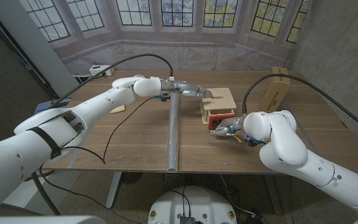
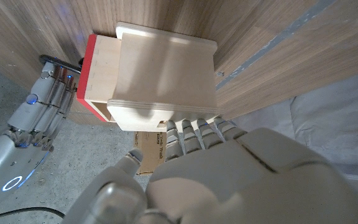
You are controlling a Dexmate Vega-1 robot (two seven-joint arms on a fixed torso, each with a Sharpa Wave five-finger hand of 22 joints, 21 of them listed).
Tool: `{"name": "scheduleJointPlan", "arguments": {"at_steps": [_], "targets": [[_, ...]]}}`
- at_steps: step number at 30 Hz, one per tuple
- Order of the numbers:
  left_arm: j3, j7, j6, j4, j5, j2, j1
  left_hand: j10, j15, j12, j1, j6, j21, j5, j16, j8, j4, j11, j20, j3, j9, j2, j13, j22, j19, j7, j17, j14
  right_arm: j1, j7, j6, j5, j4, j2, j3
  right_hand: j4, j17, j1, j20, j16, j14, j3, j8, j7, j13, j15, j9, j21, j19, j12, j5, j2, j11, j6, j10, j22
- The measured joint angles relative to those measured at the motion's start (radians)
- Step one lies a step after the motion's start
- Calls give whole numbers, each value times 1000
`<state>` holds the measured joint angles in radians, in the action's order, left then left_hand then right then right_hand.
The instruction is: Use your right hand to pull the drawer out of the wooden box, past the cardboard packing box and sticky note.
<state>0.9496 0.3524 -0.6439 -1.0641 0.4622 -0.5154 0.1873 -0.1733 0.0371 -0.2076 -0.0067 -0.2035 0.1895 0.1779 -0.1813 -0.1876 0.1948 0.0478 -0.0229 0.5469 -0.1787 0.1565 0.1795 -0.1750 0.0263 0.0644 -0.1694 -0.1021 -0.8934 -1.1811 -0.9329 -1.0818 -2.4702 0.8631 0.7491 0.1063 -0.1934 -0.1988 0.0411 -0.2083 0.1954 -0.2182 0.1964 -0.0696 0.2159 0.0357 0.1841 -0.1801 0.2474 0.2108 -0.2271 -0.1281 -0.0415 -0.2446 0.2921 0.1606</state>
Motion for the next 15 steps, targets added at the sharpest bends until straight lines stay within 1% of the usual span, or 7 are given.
{"name": "scheduleJointPlan", "arguments": {"at_steps": [4,6,8,12,15], "targets": [[2,0,-3,10,-1,4,-4,0,0,0,0,0,0,0,0,0,0,0,0,0,0,0,0,0,0,0,0,0,0,-11,-7,-6,-2,1,0,-3,0,0,0,0,0,-3,4,4,0,0,0,0,0,0,0,0,-5,-4,5,0],[3,-1,-6,16,-2,5,-5,0,4,0,0,0,0,0,1,0,0,0,0,0,0,0,0,0,0,0,0,-4,1,-18,-11,-10,-3,2,1,-3,0,0,0,0,5,-3,4,6,0,5,0,0,0,4,0,0,-5,-6,6,0],[4,-3,-9,21,-4,7,-6,0,6,0,0,0,0,0,3,0,4,0,2,-4,0,0,0,0,-2,0,0,-6,1,-25,-15,-13,-4,3,2,-3,0,0,0,0,5,-3,4,6,0,5,0,0,0,4,0,0,-6,-6,6,0],[6,-3,-11,28,-8,8,-8,0,6,0,0,0,0,0,0,0,4,0,2,-4,-1,0,0,0,-2,0,0,-6,1,-36,-21,-16,-6,6,2,-3,3,4,0,0,5,-3,4,6,1,5,0,0,0,4,0,4,-3,-6,8,0],[7,-3,-12,33,-10,10,-9,0,6,0,0,0,0,0,-1,0,0,0,2,-8,-1,0,-1,0,-2,0,0,-6,0,-50,-29,-24,-8,7,2,-3,3,4,0,0,5,-3,4,3,5,5,0,0,0,4,0,4,-3,-8,8,0]]}}
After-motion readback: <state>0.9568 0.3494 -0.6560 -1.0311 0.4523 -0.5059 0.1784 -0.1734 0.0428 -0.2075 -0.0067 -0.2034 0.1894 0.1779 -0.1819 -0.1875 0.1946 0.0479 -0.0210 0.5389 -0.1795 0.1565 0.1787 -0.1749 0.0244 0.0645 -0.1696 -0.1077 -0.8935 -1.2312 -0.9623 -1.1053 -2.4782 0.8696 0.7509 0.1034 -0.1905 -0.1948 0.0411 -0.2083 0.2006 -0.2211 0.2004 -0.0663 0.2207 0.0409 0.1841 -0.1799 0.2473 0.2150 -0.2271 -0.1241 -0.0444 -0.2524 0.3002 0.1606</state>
